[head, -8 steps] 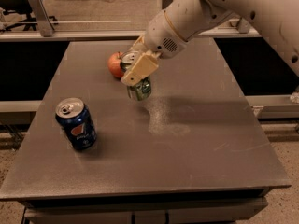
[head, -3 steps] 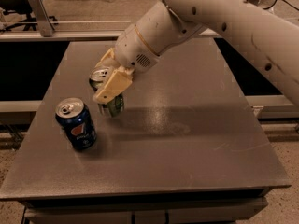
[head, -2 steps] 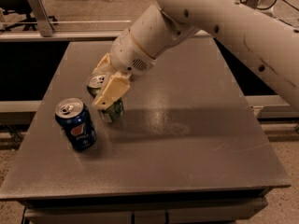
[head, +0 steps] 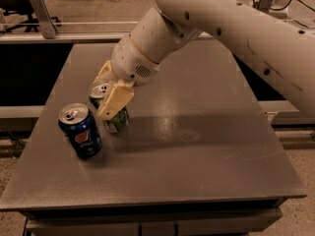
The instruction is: Move green can near pepsi can
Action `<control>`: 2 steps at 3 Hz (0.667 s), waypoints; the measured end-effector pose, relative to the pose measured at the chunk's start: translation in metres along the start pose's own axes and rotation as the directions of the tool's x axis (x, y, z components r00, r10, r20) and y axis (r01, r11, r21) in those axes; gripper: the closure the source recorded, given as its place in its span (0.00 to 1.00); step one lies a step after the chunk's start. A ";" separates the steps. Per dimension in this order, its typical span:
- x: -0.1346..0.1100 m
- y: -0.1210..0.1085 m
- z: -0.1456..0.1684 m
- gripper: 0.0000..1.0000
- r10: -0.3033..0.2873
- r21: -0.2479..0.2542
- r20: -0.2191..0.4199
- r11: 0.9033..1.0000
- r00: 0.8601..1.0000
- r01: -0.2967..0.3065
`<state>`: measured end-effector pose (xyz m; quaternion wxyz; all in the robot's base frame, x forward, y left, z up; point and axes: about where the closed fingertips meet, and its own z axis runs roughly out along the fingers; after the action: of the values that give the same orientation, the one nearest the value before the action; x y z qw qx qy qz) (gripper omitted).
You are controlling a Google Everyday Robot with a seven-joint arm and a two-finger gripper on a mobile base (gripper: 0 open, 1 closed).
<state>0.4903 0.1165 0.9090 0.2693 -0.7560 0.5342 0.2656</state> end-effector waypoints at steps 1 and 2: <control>-0.001 0.001 0.001 0.59 -0.002 -0.003 0.000 1.000 1.000 0.002; -0.002 0.001 0.003 0.36 -0.005 -0.005 0.000 1.000 1.000 0.005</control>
Offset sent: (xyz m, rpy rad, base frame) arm -0.0009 0.0013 -0.0002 -0.0006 0.0000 0.0031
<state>0.4883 0.1195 0.9087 0.2679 -0.7580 0.5318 0.2662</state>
